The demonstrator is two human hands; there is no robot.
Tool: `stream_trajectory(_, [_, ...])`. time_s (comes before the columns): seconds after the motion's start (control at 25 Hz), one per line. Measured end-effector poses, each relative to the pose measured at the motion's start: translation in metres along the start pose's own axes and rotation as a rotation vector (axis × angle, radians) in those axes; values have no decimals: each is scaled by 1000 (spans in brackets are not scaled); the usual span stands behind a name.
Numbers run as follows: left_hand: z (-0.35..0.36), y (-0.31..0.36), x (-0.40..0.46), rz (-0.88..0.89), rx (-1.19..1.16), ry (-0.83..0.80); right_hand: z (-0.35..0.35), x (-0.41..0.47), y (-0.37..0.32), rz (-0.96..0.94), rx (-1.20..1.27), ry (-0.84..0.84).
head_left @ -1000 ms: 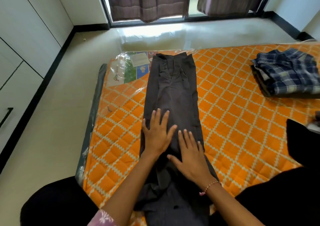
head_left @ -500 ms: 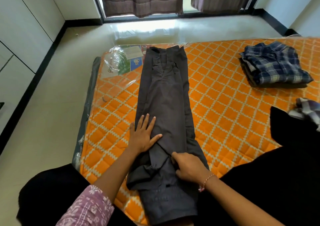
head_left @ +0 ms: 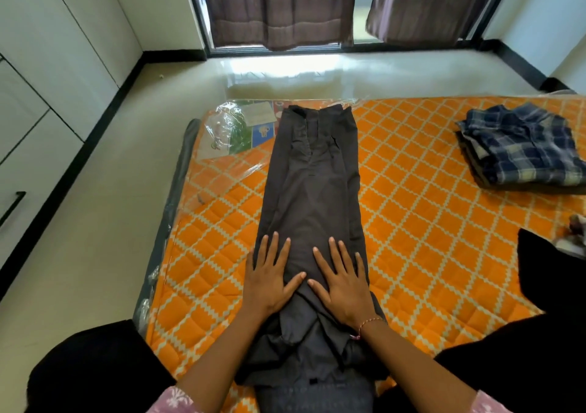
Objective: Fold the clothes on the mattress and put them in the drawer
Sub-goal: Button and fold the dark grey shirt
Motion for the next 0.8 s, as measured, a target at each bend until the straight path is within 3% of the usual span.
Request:
stream_trajectory(0.16, [-1, 2, 1, -61, -24, -25, 0, 2, 0, 20, 11, 2])
stream_trajectory(0.24, [-17, 4, 28, -121, -29, 42, -14, 25, 9, 94, 26, 43])
stream_trajectory(0.32, [-39, 12, 73, -148, -31, 108, -36, 70, 23, 158, 14, 92])
stream_trajectory(0.48, [-70, 23, 194, -177, -144, 48, -84, 189, 62, 230, 51, 109])
stream_trajectory(0.56, [-77, 12, 243, -295, -327, 21, -102, 231, 90, 331, 272, 163])
stream_trajectory(0.68, [-77, -9, 310, -435, -761, 52, -112, 288, 136, 534, 978, 303])
stream_trajectory(0.8, [-74, -29, 357, -575, -1129, 59, -108, 328, 162, 685, 1502, 233])
Point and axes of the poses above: each hand's wrist, its own x-axis towards the middle knuckle, its own z-axis out of the palm, y = z × x, the point moved 4 cm from there along x, towards the middle knuckle, and after that the axes turned 2 degrees about -z, right-handed, at the moved point
